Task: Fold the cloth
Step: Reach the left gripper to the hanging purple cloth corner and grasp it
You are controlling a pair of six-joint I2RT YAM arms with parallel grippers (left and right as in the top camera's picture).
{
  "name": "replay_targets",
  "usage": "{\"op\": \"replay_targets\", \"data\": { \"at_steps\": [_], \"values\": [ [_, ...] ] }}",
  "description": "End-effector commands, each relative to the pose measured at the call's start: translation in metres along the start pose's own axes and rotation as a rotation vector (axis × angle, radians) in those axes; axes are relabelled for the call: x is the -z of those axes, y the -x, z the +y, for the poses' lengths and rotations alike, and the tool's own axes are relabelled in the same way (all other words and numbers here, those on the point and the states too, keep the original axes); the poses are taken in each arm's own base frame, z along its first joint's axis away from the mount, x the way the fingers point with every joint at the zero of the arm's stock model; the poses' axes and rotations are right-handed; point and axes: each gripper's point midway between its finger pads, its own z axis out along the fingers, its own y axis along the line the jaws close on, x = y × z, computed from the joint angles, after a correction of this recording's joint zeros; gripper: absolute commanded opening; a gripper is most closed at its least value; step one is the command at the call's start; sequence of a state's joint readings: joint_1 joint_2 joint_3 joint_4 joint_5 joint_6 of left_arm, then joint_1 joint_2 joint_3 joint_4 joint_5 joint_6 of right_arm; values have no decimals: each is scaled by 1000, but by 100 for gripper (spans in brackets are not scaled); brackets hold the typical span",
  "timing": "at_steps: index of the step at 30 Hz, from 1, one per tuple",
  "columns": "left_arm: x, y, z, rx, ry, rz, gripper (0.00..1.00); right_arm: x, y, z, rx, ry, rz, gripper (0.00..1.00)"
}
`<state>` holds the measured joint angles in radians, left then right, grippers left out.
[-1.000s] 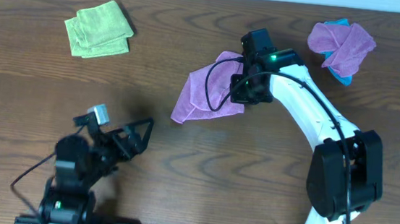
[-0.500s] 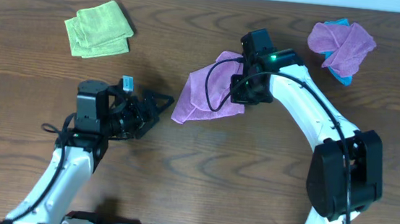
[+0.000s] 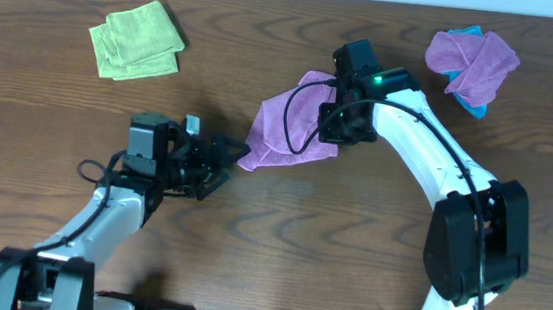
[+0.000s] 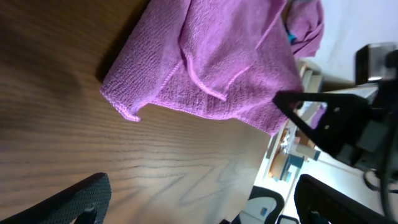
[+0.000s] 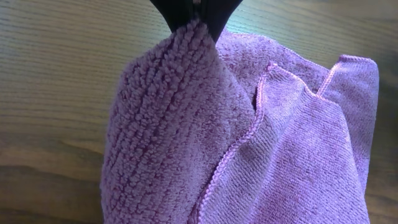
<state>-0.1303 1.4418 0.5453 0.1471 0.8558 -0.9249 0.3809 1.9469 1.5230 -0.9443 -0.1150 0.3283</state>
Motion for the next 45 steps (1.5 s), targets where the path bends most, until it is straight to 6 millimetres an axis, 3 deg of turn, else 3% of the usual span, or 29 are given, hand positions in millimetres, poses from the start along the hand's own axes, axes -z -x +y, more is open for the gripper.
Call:
{"op": "replay_targets", "data": {
  "at_steps": [1,13,29,45],
  "values": [
    [-10,1,4,7,29,-5,96,2,3,-1,6,-3,-11,1],
    [-21,15,13,19,66,-75,96,2,4,0,7,-2,-13,1],
    [-30,18,16,33,96,-117,95,2,7,1,9,2,-27,1],
    [-55,19,15,76,46,-104,95,2,7,1,8,2,-28,2]
  ]
}}
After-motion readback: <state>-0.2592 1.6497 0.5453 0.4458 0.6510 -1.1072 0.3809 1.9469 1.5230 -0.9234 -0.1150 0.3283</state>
